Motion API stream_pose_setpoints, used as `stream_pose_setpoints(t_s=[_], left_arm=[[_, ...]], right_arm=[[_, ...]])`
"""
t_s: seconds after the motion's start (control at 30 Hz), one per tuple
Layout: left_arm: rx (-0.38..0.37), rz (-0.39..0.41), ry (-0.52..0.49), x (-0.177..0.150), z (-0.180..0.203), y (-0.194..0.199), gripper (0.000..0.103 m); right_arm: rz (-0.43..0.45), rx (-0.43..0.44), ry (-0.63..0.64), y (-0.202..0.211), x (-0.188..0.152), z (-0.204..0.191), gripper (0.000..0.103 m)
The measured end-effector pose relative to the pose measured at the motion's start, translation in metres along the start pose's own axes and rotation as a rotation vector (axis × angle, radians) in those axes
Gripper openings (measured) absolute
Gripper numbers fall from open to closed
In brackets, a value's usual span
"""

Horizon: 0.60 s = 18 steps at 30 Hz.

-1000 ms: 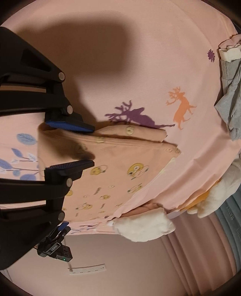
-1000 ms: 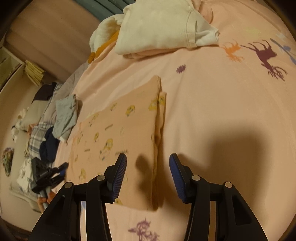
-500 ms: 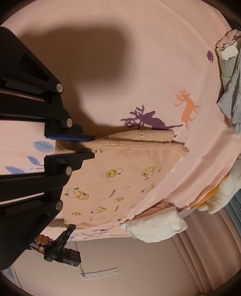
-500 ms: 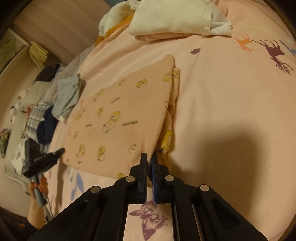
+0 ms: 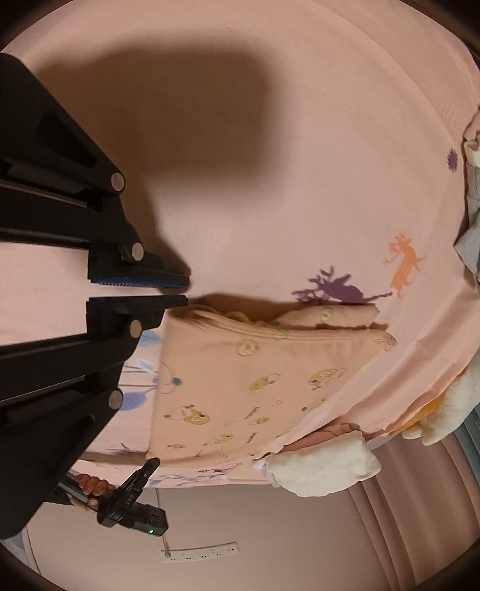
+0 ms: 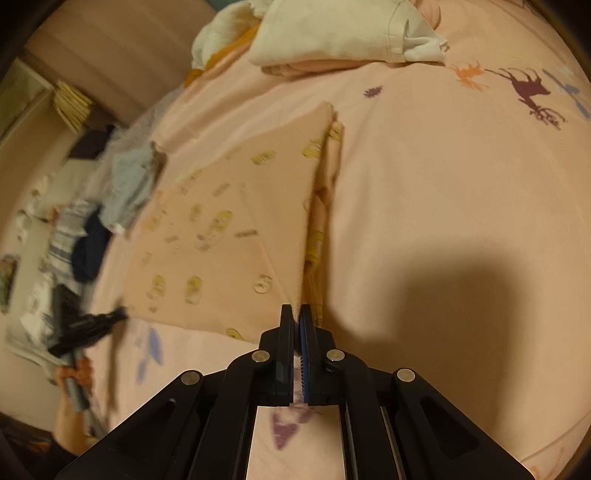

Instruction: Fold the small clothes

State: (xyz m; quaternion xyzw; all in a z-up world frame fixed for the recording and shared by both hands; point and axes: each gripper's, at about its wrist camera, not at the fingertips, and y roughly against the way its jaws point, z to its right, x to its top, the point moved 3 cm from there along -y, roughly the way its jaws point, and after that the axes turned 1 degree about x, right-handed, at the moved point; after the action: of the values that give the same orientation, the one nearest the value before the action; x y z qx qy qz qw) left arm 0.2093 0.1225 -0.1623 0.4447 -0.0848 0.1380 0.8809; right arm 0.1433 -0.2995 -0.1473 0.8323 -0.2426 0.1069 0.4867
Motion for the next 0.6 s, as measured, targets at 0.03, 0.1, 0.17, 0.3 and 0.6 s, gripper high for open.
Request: stream_pose_setpoints(t_s=[0.03,0.1,0.17,0.3,0.6], left_arm=[[0.005,0.004,0.000,-0.001,-0.001,0.003,0.000],[0.023,0.029,-0.020,-0.001,0.000,0.011,0.001],[0.041,0.053,-0.039,0.001,0.005,0.017,0.001],[0.068,0.108,-0.108,0.014,0.030,0.020,0.007],[0.140,0.128,-0.255,0.031,0.085,-0.026,0.022]], right_arm=[[-0.001,-0.012,0.002,0.002,0.000,0.001,0.004],[0.034,-0.021,0.022,0.012,0.002,-0.003,0.004],[0.093,-0.020,0.055,0.025,0.007,-0.009,0.004],[0.143,-0.047,0.126,0.029,0.016,-0.029,0.005],[0.166,-0.096,0.207,-0.012,0.051,-0.065,0.023]])
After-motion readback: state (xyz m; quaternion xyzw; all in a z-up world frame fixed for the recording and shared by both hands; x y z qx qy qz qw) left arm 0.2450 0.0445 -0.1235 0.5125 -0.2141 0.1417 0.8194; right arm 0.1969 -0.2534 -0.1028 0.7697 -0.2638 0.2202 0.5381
